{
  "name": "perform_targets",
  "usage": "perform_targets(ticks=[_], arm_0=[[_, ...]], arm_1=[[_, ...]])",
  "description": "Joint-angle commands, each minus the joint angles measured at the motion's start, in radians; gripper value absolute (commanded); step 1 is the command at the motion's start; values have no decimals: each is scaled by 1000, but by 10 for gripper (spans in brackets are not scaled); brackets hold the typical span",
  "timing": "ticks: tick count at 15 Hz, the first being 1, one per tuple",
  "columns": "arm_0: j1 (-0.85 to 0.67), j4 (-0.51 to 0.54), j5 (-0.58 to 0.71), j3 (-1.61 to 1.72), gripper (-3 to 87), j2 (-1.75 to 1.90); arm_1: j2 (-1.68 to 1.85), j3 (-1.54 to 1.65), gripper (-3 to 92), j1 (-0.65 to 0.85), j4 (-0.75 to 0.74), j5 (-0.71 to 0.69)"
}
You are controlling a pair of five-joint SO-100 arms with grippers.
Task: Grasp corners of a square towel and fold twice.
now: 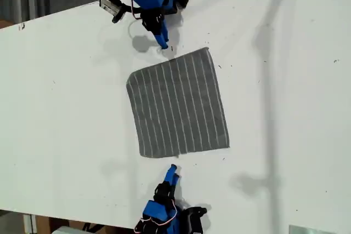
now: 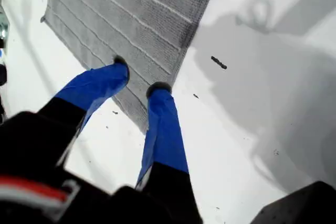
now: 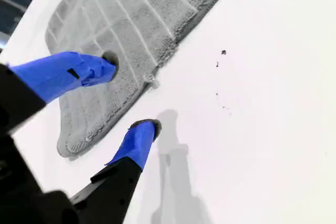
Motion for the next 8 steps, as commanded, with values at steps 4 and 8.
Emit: perform_targets(ticks=[4,8], arm_0=[[-60,2,-48,-9,27,8],[5,6,-115,5,102,6]], arm_1=[[-2,-17,172,-155,-58,5],[0,-41,214,-103,26,-21]])
